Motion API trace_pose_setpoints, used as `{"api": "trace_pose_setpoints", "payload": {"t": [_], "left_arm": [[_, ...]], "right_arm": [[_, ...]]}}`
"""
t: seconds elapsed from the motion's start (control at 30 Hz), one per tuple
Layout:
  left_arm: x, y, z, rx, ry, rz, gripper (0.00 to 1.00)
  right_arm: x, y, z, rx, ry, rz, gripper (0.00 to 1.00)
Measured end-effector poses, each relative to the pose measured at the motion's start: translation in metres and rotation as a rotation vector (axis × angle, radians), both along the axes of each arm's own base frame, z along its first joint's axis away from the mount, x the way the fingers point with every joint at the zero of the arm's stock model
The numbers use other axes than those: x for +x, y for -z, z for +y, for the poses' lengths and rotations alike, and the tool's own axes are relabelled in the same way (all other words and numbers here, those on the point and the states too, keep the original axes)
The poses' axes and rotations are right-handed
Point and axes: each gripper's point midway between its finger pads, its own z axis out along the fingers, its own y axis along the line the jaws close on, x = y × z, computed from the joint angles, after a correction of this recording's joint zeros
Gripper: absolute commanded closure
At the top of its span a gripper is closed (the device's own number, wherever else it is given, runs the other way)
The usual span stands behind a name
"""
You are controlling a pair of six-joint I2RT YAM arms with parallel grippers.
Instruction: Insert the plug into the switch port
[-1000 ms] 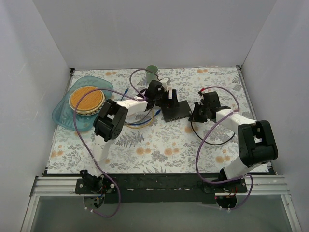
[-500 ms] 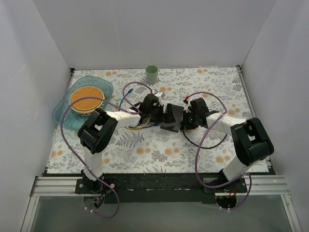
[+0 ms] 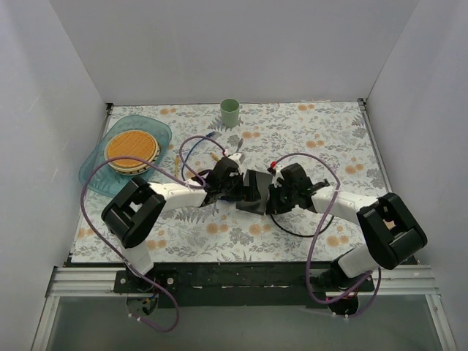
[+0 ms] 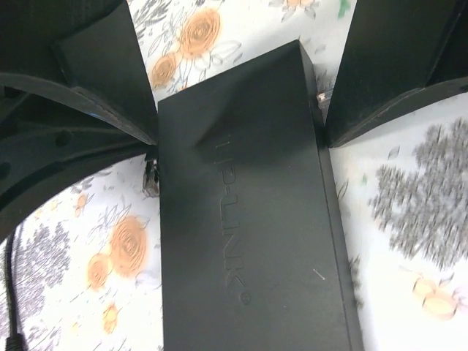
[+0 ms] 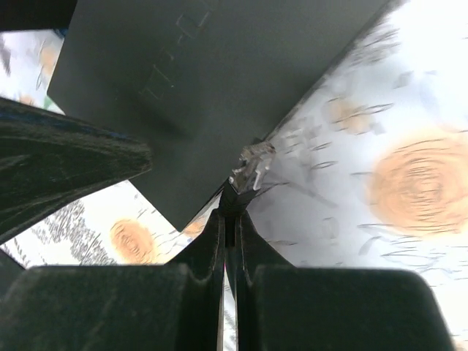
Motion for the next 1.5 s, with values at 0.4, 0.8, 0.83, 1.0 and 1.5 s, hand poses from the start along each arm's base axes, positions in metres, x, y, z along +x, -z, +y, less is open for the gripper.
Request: {"api": "trace_pose_setpoints", "payload": {"t": [0.4,0.8,0.83,1.0,1.5], "left_arm": [[-0.036,-0.016,0.033,0.064,-0.072,-0.010,0.02],[-0.050,-0.116,0.026,-0.163,-0.048,-0.178,0.09],[-0.053,-0.116,0.027,-0.166,-0.038,-0.174,0.11],[-0.064,-0.111,0.023,-0.187,0.014,-0.149,0.19],[-0.091,-0.120,0.002,-0.269,0.153,-0.146,0.51]], "right_arm": [[-0.066,0.000,0.034,0.000,-0.197,0.064,0.99],[-0.066,-0.069,0.039,0.139,-0.292,-0.172,0.99],[-0.068,-0.075,0.039,0.152,-0.308,-0.191,0.99],[-0.078,-0.091,0.041,0.201,-0.375,-0.227,0.99],[-0.081,-0.117,0.045,0.256,-0.413,-0.277,0.99]]}}
